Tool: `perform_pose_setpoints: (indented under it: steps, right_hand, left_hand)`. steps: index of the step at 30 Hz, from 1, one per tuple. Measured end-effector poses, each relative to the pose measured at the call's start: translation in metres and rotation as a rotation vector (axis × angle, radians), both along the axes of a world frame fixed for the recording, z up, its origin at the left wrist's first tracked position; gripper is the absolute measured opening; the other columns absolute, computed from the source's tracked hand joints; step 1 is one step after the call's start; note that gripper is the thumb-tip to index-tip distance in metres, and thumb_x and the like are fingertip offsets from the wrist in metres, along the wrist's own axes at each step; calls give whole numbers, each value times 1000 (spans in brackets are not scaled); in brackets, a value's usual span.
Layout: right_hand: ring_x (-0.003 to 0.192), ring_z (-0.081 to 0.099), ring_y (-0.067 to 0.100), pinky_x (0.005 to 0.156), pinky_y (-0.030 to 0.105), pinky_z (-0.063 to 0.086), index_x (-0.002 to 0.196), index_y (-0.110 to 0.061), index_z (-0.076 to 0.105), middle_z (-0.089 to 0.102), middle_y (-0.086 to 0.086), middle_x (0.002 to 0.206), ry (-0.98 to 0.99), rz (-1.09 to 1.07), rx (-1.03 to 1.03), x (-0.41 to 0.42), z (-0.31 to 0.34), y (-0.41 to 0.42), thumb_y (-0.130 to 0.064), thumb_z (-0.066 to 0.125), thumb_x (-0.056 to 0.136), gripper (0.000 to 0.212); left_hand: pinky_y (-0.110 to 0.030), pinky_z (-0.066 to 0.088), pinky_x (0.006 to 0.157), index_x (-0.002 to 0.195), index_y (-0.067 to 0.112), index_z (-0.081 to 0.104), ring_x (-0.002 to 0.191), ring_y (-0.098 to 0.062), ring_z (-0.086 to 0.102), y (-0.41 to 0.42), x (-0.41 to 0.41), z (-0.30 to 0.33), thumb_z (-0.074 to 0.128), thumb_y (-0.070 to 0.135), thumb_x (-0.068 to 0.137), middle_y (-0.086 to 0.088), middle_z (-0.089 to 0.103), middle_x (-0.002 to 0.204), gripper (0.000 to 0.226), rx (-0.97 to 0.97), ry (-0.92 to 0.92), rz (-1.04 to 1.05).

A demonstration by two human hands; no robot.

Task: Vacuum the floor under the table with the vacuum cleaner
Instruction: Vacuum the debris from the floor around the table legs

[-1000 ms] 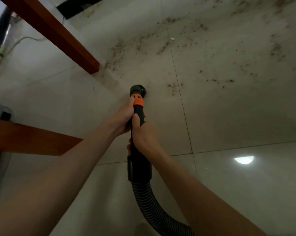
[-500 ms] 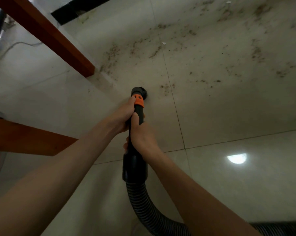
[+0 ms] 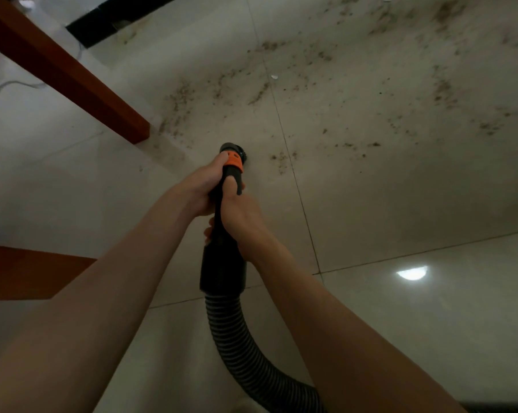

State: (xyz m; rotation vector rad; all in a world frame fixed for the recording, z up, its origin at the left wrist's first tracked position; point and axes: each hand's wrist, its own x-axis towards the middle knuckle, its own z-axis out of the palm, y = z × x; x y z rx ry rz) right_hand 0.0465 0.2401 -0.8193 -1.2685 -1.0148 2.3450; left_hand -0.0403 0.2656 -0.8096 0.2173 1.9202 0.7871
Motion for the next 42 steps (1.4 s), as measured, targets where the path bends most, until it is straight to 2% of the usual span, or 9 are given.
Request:
perform_pose_setpoints:
  steps: [6,11,14,19,26,30,36,39,42]
  right_hand:
    - [44,56,19,47,28,50,115,0,50,56,11,72,-4,2,1,-15,-5,24,-43,32,101,48]
    - [45,57,19,45,25,49,125,-1,47,57,11,72,3,10,11,-24,-8,43,-43,31,102,51]
    - [46,57,20,48,27,50,120,1,50,57,11,72,8,7,22,-27,-13,47,-44,31,101,53]
    - [47,56,20,56,32,52,109,2,54,56,10,67,7,9,20,-24,-15,39,-45,31,101,53]
    - [43,55,17,48,27,51,107,0,54,55,8,65,-3,-28,-8,-9,-11,17,-43,33,101,49]
    - [44,54,18,50,29,51,101,-1,53,54,7,64,-14,-62,5,-1,-5,16,-42,32,102,46]
    - [44,55,18,46,27,50,118,-2,49,56,10,70,-5,-85,-51,6,6,19,-42,34,102,46]
    - [43,55,18,43,25,48,123,-2,49,55,10,70,7,-121,-46,10,7,19,-41,33,102,47]
    - [44,56,16,44,24,47,117,0,52,57,11,73,-27,-167,-11,14,6,24,-43,31,102,49]
  left_hand:
    - [-16,43,35,108,-1,53,35,-13,57,21,-13,-5,33,51,98,-11,58,70,56,40,3,36]
    - [-19,46,42,106,1,56,43,-14,59,39,-27,-10,33,53,97,-7,61,68,58,27,28,53]
    - [-18,45,40,103,1,57,44,-14,59,43,-27,-13,33,54,97,-5,62,59,58,31,31,63]
    - [-17,45,39,116,3,55,57,-15,57,38,-25,-16,33,52,97,-6,60,73,57,14,66,25]
    - [-18,45,39,124,-1,51,61,-18,56,24,-13,-13,35,51,97,-10,60,78,61,-5,43,-29]
    - [-18,46,40,115,0,53,59,-17,58,24,-5,-11,37,52,96,-9,61,77,57,11,40,-51]
    - [-25,47,54,81,3,53,58,-19,54,29,5,-2,39,46,97,-10,58,72,48,-26,53,-75]
    - [-27,45,60,79,2,52,60,-19,53,33,10,1,40,45,97,-11,57,72,49,-40,24,-76]
    - [-24,48,52,84,3,53,58,-18,56,41,19,2,39,47,97,-10,60,71,48,-16,42,-100]
